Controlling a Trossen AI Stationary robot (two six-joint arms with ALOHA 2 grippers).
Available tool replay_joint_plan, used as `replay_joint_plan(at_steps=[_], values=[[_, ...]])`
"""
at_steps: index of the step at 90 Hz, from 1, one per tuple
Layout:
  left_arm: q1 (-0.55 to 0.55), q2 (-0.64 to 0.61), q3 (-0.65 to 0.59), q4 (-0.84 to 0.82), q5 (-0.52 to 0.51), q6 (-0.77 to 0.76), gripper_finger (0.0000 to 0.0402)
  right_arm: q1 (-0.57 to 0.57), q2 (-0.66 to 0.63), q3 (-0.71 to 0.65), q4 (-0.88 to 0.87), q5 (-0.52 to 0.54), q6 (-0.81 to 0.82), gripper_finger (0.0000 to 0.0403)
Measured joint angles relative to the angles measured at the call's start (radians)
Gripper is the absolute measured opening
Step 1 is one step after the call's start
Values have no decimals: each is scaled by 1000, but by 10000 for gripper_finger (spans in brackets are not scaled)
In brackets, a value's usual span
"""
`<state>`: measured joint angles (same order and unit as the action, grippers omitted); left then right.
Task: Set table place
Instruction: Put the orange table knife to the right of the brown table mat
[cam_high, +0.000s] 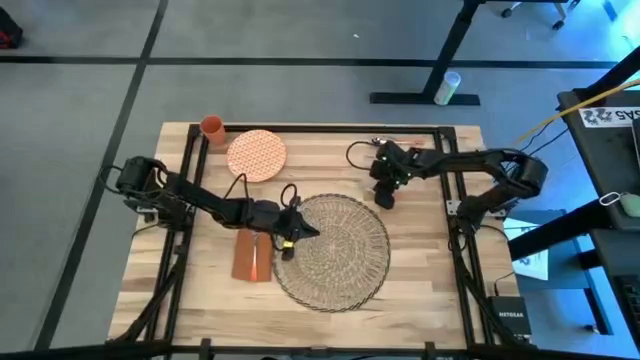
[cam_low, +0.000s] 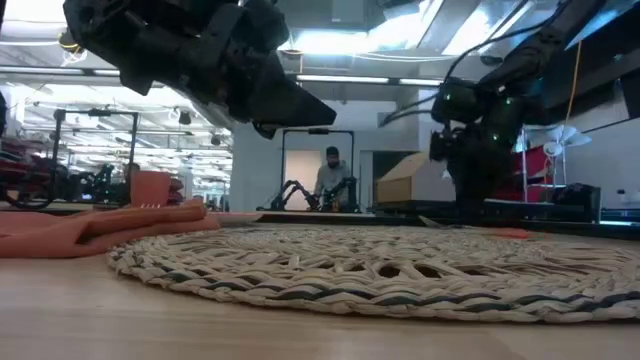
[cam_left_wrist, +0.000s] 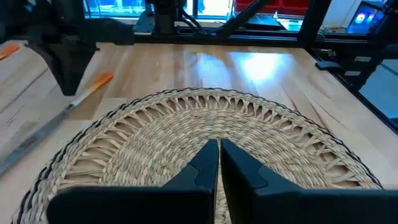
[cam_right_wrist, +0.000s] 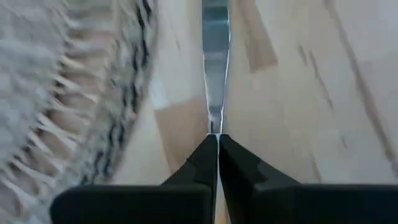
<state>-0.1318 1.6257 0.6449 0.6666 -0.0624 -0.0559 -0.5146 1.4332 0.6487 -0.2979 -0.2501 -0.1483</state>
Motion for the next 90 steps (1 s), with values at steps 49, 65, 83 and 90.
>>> replay_joint_plan(at_steps=[49,65,83,90], values=[[-2,0,0,4,0,0,0,27,-121,0,-369,59,20,71],[-6,0,0,0,0,-8,0,26,-121,-23,-346,123,20,130],[-12,0,0,-3,0,0,0,26,-121,-79,-277,163,13,154],[-12,0,0,-3,0,3,0,26,-121,-102,-233,162,13,154]])
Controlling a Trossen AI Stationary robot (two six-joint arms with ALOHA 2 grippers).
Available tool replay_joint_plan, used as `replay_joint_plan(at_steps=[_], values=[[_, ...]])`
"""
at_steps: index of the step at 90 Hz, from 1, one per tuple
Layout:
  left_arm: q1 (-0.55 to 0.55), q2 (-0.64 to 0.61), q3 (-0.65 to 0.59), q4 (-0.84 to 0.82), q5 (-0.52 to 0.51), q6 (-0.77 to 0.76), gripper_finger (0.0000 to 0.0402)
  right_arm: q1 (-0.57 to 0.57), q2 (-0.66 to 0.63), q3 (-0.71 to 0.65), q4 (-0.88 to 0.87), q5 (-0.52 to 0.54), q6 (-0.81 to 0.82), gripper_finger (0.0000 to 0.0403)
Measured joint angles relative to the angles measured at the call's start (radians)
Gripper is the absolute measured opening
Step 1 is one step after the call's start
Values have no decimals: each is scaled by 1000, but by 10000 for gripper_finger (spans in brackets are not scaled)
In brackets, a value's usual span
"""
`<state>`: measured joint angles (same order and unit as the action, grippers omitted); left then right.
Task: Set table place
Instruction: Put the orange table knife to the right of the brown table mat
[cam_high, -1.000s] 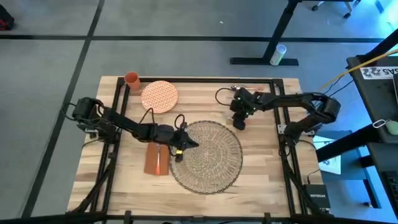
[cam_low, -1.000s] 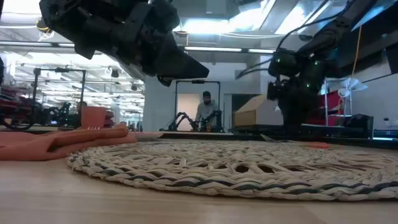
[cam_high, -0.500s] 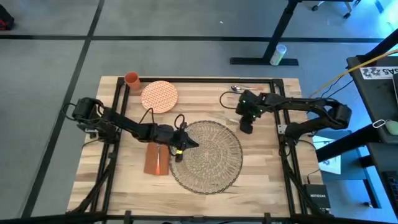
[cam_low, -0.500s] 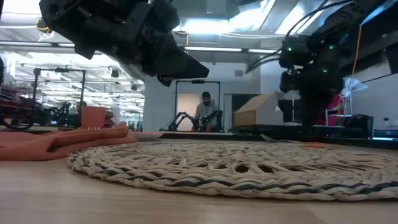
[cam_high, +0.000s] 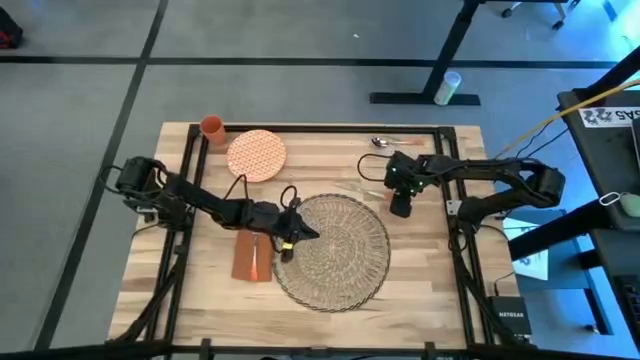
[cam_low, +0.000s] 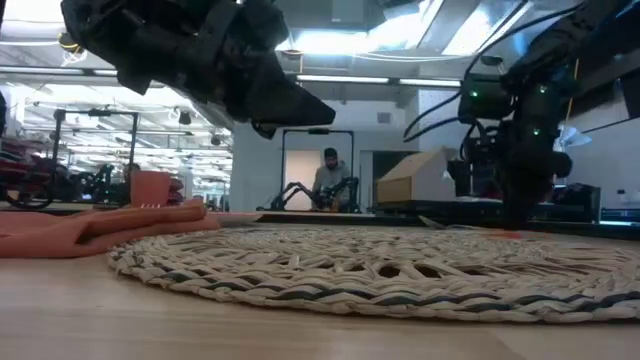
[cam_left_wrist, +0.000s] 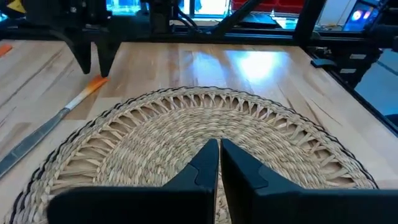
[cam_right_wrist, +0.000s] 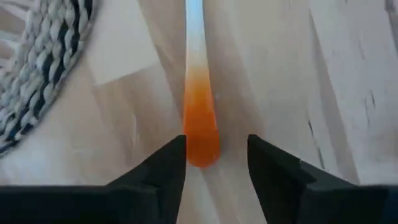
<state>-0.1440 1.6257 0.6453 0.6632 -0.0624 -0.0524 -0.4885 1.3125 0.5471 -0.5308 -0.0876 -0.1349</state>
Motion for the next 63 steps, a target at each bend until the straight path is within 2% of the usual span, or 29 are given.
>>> replay_joint_plan(at_steps=[34,43,55,63], values=[[0,0,0,0,0,0,0,-3,-4,-93,127,-25,60,148],[0,0,0,0,0,0,0,-3,-4,-98,128,-26,72,110],[0,0,0,1,0,0,0,-3,-3,-96,154,-26,56,22],[0,0,0,-1,-1,0,0,-3,-3,-98,163,-27,53,9]])
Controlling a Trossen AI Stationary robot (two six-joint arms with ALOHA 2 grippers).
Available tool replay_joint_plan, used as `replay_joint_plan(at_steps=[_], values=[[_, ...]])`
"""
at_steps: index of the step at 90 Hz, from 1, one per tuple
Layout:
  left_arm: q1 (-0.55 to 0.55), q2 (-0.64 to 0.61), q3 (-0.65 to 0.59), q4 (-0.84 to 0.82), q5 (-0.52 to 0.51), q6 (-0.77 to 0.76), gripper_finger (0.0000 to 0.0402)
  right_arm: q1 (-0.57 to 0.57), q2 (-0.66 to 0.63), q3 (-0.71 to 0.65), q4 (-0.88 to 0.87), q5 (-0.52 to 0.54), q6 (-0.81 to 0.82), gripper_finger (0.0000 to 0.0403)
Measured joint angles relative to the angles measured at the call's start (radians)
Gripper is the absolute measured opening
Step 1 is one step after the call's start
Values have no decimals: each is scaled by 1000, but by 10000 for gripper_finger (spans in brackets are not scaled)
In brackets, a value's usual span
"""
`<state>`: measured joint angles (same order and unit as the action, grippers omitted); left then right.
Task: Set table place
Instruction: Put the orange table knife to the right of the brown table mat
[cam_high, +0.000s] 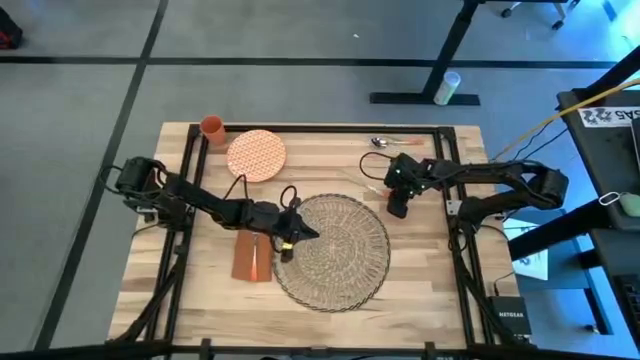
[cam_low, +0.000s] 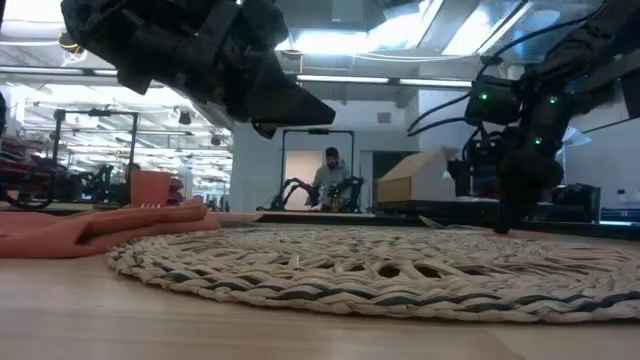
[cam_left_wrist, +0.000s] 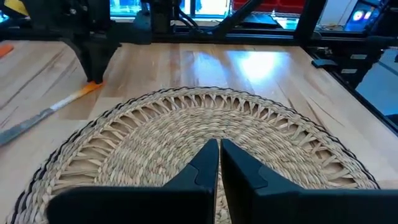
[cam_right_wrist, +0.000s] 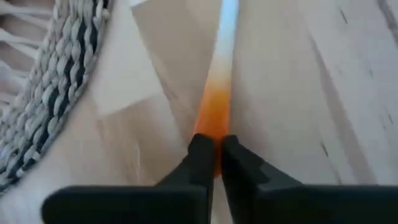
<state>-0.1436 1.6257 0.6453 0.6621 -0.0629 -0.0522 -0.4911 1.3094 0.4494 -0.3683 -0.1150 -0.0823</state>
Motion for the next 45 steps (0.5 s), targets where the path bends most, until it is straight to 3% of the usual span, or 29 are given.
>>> replay_joint_plan(at_steps=[32,45], values=[[0,0,0,-3,0,7,0,1,3,-4,32,-115,50,0],[0,0,0,-3,0,7,0,1,1,-5,61,-86,57,4]])
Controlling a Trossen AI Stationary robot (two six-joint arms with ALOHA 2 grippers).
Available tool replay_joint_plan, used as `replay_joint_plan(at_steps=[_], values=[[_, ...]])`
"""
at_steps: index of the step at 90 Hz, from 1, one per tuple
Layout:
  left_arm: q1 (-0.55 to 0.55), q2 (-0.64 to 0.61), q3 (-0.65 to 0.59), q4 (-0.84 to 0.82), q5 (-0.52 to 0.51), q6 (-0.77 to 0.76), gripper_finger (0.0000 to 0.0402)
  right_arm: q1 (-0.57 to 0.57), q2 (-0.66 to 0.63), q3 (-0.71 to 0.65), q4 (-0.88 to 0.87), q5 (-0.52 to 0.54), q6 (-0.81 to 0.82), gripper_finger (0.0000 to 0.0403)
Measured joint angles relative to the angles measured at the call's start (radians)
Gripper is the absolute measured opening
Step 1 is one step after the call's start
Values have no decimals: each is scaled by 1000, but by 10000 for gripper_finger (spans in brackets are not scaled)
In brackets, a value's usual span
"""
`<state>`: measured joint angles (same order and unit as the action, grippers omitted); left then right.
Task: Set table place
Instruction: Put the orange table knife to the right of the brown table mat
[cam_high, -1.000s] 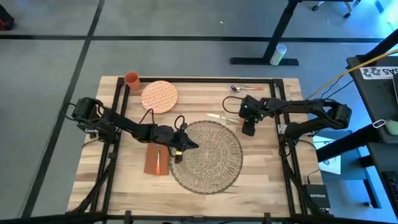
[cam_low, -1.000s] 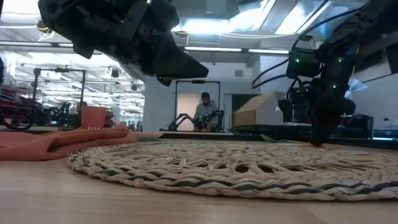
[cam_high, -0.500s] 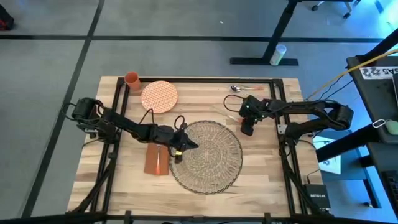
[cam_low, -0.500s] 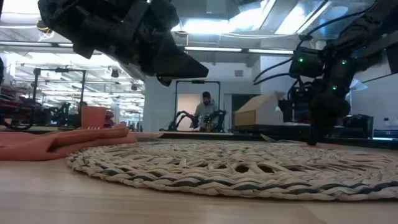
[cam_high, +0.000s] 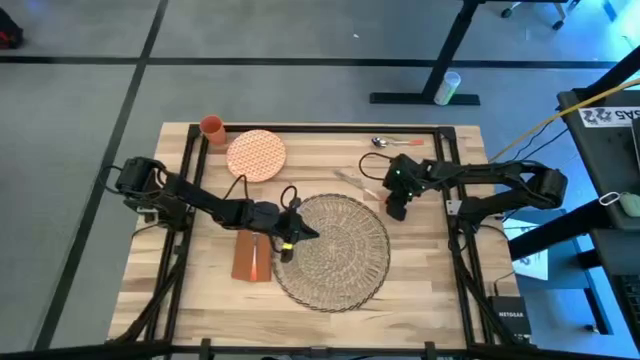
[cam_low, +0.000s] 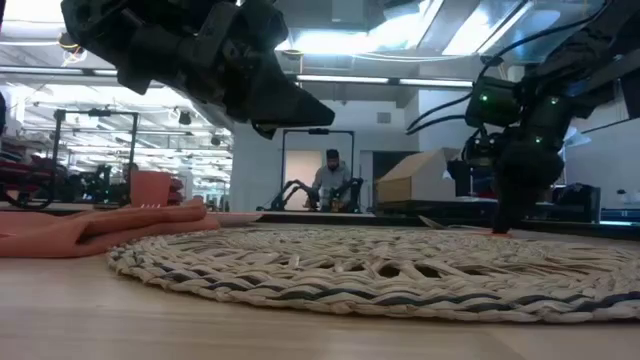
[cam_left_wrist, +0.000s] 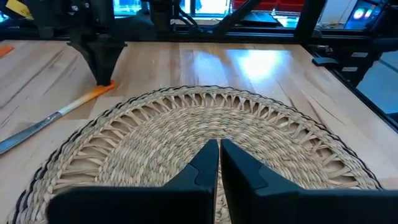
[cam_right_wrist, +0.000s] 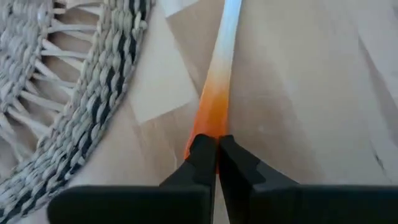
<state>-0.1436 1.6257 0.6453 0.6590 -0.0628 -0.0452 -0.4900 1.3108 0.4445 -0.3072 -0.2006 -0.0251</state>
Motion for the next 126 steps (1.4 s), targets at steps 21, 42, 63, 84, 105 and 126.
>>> replay_joint_plan(at_steps=[21,42,63,84,105,126], values=[[0,0,0,-1,0,0,0,0,2,-2,75,10,1,51],[0,0,0,-4,0,0,0,0,2,-2,79,6,1,105],[0,0,0,-4,0,0,0,0,2,0,79,57,-5,123],[0,0,0,-14,0,0,0,0,56,5,95,77,-10,124],[0,0,0,-15,0,0,0,0,106,7,118,77,-12,124],[0,0,0,-20,0,0,0,-1,112,7,123,80,-11,87]])
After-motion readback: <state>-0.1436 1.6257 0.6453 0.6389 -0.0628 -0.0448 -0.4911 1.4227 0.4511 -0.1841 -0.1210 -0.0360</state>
